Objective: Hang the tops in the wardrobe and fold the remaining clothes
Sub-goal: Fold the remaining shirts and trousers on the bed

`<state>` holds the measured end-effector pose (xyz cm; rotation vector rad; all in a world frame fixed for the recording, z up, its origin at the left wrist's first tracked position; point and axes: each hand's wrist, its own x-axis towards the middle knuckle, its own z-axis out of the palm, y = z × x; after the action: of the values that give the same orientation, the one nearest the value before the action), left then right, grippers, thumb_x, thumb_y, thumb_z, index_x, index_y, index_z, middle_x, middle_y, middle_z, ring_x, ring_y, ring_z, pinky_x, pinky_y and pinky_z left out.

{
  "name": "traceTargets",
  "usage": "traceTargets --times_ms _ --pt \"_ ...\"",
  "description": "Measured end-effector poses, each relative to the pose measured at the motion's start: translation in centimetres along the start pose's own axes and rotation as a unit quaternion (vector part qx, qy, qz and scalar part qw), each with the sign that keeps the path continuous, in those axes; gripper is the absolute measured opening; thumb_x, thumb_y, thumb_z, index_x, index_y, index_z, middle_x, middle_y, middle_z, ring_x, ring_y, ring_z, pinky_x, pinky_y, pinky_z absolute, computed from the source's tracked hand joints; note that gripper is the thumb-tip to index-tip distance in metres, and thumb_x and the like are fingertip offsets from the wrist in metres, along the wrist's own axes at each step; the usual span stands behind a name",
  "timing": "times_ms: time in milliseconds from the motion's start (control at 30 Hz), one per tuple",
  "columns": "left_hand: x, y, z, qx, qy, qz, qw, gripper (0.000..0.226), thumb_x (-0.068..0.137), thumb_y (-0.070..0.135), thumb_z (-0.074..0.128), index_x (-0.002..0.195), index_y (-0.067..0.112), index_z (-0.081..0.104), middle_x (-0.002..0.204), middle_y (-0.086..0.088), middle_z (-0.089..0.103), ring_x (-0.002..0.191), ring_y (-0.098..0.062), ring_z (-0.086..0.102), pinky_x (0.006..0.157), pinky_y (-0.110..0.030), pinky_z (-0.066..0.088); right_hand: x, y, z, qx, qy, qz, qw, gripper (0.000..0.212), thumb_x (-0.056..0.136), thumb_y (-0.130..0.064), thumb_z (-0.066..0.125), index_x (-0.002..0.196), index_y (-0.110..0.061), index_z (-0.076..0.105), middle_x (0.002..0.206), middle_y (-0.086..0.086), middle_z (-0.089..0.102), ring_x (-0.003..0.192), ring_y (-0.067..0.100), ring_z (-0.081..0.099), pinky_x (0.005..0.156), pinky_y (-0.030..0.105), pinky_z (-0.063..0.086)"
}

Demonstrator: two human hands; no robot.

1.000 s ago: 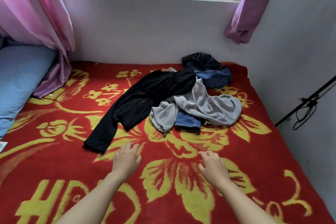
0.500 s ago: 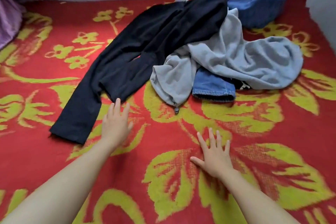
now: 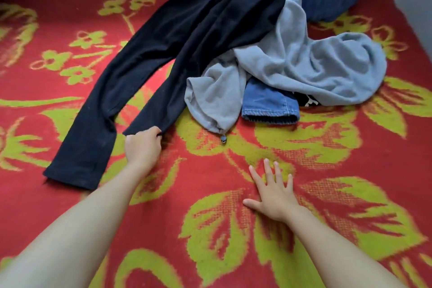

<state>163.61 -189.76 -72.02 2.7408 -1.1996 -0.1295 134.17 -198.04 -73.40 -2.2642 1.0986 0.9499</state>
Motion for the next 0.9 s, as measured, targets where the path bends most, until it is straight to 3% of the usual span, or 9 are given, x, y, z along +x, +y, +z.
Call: traceTargets --times_ms 100,200,267,367,467,567,667,767,900 --pt "-7.3 0.8 -2.2 0.009 -0.012 0.126 0.992 0.026 0.053 0.003 0.086 0.062 0.012 0.063 0.047 -0.006 0.058 0.045 -0.026 0.059 0.049 -0.030 0.045 -1.2 -0.4 -2.2 0.054 -0.026 0.018 0.998 0.082 0.087 -0.068 0.035 0.149 -0.034 -0.006 0.154 0.008 -0.025 0.142 0.031 -0.021 0.113 0.057 -0.001" --pt "-15.6 1.4 -3.9 0.003 -0.046 0.175 0.983 0.032 0.046 0.005 0.084 0.058 0.020 0.059 0.045 0.006 0.050 0.043 -0.018 0.054 0.059 -0.028 0.041 -3.5 -4.0 -3.8 0.182 0.006 0.069 0.981 0.081 0.086 -0.075 0.017 0.149 -0.024 0.023 0.158 0.012 0.005 0.145 0.029 0.001 0.115 0.049 0.009" --pt "-20.9 1.9 -6.1 -0.007 -0.008 0.253 0.967 0.019 0.055 0.002 0.062 0.057 0.021 0.059 0.046 0.005 0.047 0.044 -0.016 0.051 0.069 -0.027 0.034 -6.8 -8.1 -4.7 0.363 0.035 0.052 0.930 0.094 0.081 -0.079 0.006 0.142 -0.016 0.039 0.151 0.011 0.032 0.140 0.027 0.025 0.112 0.040 0.021" --pt "-26.6 2.6 -9.2 -0.032 0.043 0.310 0.949 0.032 0.065 0.005 0.035 0.057 0.023 0.061 0.047 0.007 0.044 0.046 -0.012 0.046 0.075 -0.024 0.033 -11.8 -12.5 -5.0 0.614 -0.005 0.063 0.787 0.062 0.093 -0.056 0.038 0.134 -0.010 0.045 0.137 0.004 0.049 0.123 0.024 0.048 0.101 0.035 0.040" --pt "-29.7 2.3 -13.0 -0.058 0.137 0.332 0.932 0.033 0.079 0.004 0.035 0.063 0.021 0.058 0.048 0.007 0.047 0.053 -0.010 0.046 0.076 -0.023 0.034 -17.1 -14.1 -5.1 0.649 0.086 0.048 0.754 0.024 0.090 -0.021 0.060 0.109 -0.008 0.056 0.116 0.009 0.063 0.096 0.021 0.059 0.071 0.028 0.049" --pt "-33.7 2.6 -18.3 -0.059 0.131 0.347 0.927 0.023 0.076 0.019 0.047 0.063 0.024 0.065 0.053 0.011 0.054 0.053 -0.011 0.054 0.077 -0.026 0.036 -25.0 -13.5 -6.0 0.666 0.180 0.019 0.724 0.027 0.086 -0.002 0.057 0.112 -0.008 0.055 0.110 0.005 0.063 0.097 0.022 0.058 0.080 0.030 0.048" --pt "-36.8 3.7 -22.6 -0.073 0.021 0.292 0.953 0.041 0.087 0.053 0.038 0.077 0.029 0.070 0.068 0.016 0.064 0.067 -0.007 0.062 0.080 -0.026 0.034 -32.1 -11.0 -6.9 0.612 0.244 -0.007 0.752 0.027 0.087 0.000 0.054 0.109 -0.012 0.045 0.098 -0.001 0.054 0.095 0.021 0.053 0.076 0.027 0.040" --pt "-38.3 6.4 -26.9 -0.229 -0.085 0.088 0.966 0.068 0.086 0.071 0.028 0.114 0.021 0.064 0.113 0.008 0.064 0.107 -0.010 0.057 0.092 -0.028 0.036 -38.5 -7.2 -7.8 0.537 0.256 -0.047 0.802 0.028 0.087 -0.003 0.055 0.112 -0.012 0.046 0.101 0.001 0.054 0.096 0.023 0.054 0.078 0.032 0.045" --pt "-38.8 11.3 -29.9 -0.477 -0.170 -0.156 0.848 0.052 0.096 0.046 0.044 0.130 0.008 0.050 0.127 -0.010 0.054 0.112 -0.026 0.052 0.091 -0.036 0.042 -46.3 -2.3 -8.2 0.387 0.257 -0.136 0.875 0.036 0.084 -0.002 0.059 0.120 -0.006 0.052 0.111 0.005 0.059 0.108 0.022 0.056 0.090 0.035 0.044"
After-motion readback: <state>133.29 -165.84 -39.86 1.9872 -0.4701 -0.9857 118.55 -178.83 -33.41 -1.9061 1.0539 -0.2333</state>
